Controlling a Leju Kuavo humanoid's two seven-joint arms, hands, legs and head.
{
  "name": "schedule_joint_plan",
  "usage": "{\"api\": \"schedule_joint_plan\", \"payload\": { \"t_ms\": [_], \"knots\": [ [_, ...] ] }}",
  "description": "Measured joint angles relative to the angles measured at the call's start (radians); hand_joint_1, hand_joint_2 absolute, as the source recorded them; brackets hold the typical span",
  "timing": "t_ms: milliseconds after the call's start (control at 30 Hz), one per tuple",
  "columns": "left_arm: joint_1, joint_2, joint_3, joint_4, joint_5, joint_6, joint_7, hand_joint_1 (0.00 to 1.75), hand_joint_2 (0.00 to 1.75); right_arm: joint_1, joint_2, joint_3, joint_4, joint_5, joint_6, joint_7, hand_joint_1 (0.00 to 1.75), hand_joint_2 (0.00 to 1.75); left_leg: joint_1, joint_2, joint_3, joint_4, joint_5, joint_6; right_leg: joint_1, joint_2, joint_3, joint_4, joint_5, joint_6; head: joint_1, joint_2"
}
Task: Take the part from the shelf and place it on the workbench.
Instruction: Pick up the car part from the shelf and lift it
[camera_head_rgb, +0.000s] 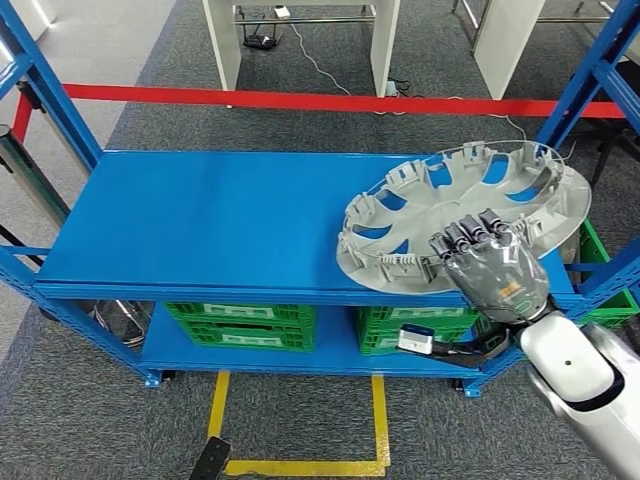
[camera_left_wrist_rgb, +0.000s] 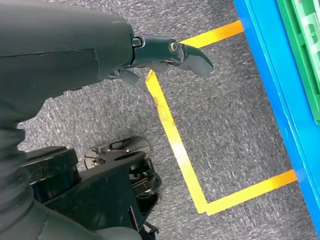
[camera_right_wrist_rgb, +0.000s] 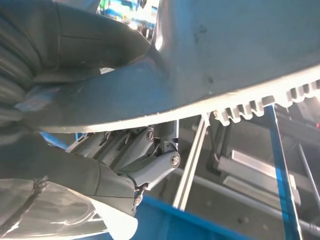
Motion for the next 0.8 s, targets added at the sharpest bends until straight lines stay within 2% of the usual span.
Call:
{"api": "schedule_joint_plan", "payload": {
  "t_ms": [233, 800],
  "knots": [
    [0.001, 0.0, 0.002, 0.0, 0.001, 0.008, 0.0, 0.0, 1.75, 0.0, -0.046, -0.025, -0.057, -0.005, -0.004, 0.001, 1.75, 1.75, 0.0, 0.0, 0.0, 0.0, 0.0, 0.0, 0.0, 0.0, 0.0, 0.0, 0.0, 0.0, 0.0, 0.0],
    [0.0, 0.0, 0.02, 0.0, 0.02, 0.012, 0.017, 0.0, 1.75, 0.032, -0.059, -0.025, -0.098, 0.016, -0.025, -0.007, 1.75, 1.75, 0.0, 0.0, 0.0, 0.0, 0.0, 0.0, 0.0, 0.0, -0.001, 0.0, 0.0, 0.0, 0.0, 0.0]
  ]
}}
